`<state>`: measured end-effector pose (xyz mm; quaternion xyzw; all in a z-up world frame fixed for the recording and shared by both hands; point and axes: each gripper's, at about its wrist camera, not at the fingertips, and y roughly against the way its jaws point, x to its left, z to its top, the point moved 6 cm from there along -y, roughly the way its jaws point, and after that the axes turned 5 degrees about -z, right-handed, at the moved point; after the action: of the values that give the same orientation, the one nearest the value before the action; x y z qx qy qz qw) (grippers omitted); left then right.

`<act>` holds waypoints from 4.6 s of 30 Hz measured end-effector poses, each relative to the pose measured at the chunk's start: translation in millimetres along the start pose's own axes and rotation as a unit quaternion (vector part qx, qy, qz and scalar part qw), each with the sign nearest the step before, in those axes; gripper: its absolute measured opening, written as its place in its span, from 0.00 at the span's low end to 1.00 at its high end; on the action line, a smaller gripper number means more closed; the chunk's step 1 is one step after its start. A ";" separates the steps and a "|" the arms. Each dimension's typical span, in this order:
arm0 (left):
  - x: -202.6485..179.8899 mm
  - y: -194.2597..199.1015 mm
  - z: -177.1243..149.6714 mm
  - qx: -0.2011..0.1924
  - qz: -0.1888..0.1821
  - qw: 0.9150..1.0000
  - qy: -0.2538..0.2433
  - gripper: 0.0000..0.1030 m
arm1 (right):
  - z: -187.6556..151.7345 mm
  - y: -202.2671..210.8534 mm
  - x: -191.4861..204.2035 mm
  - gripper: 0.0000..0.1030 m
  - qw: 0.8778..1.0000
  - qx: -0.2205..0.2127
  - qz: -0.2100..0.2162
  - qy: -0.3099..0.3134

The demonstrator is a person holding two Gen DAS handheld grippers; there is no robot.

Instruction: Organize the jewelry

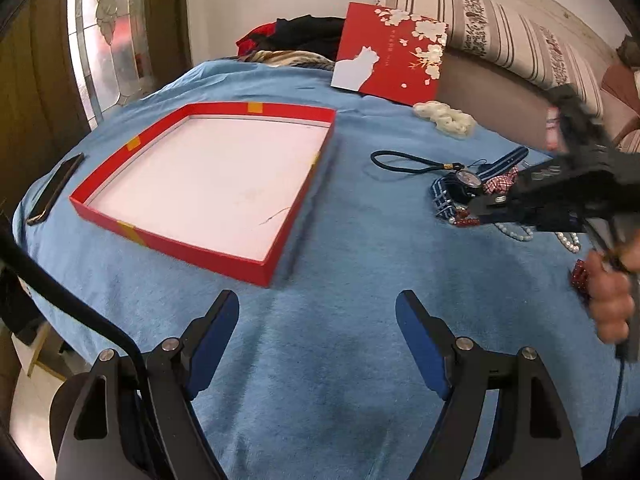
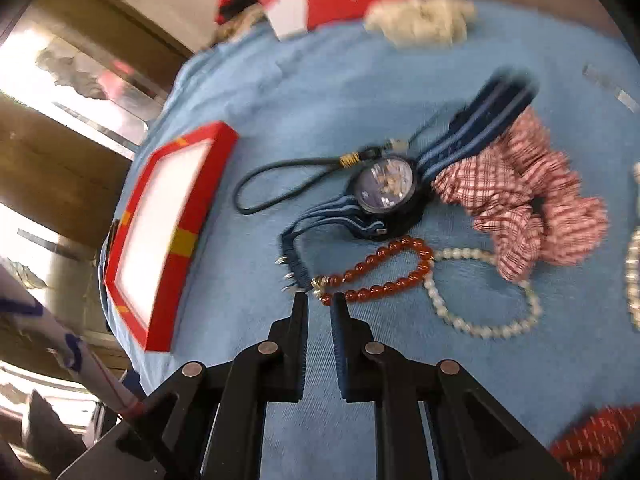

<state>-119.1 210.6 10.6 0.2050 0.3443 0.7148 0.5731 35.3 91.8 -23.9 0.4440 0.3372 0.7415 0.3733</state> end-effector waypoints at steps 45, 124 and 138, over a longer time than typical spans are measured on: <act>-34.1 8.5 2.8 0.067 -0.088 0.994 -0.016 0.78 | -66.5 163.5 -77.3 0.60 0.978 -0.158 -0.122 -0.067; 221.9 -80.8 194.2 0.039 -0.011 0.995 0.087 0.51 | 42.1 -11.7 146.4 0.62 0.982 -0.106 -0.092 0.124; 64.7 12.0 123.7 0.041 -0.099 0.994 0.018 0.66 | -83.0 96.1 -32.8 0.62 0.975 -0.122 -0.182 -0.035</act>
<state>-59.0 303.3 96.7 0.1802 0.4023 0.6433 0.6260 -53.9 2.4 11.3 0.3520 0.3058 0.6804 0.5654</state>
